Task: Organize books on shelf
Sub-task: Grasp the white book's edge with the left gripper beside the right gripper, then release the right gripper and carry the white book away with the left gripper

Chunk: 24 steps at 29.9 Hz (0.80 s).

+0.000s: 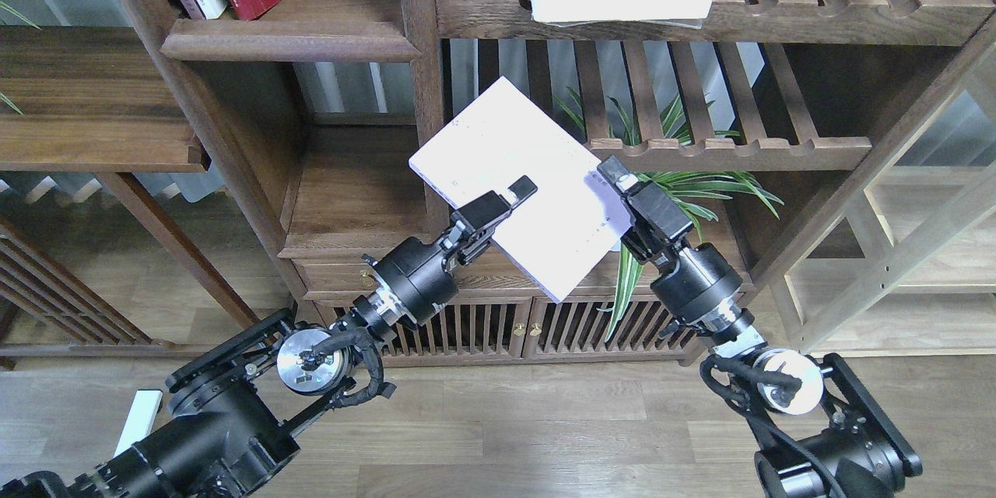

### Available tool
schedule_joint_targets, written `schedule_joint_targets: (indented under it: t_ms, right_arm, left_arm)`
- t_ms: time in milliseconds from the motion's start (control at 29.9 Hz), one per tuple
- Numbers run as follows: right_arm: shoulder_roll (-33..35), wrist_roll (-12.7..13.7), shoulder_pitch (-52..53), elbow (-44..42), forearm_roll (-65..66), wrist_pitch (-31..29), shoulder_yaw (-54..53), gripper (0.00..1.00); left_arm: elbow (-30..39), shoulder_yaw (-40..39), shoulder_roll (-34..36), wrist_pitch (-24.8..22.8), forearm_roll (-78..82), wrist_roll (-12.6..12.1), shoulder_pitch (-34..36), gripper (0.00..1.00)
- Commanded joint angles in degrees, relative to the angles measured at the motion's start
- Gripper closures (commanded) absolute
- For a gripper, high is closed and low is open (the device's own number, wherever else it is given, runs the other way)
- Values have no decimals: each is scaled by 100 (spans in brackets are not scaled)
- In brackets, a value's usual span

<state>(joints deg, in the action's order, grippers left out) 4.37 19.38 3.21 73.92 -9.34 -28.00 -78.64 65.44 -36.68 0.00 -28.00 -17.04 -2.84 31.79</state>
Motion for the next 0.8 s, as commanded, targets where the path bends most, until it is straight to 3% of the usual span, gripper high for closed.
schedule_joint_targets:
  t_ms: [0, 769]
  right_arm:
    - [2, 4, 21, -88, 2, 0, -20, 28]
    - [274, -14, 329, -598, 11, 0, -477, 19]
  left_arm:
    - [248, -41, 0, 0, -2, 20, -67, 100]
    - [1383, -59, 2284, 0, 191, -15, -445, 100]
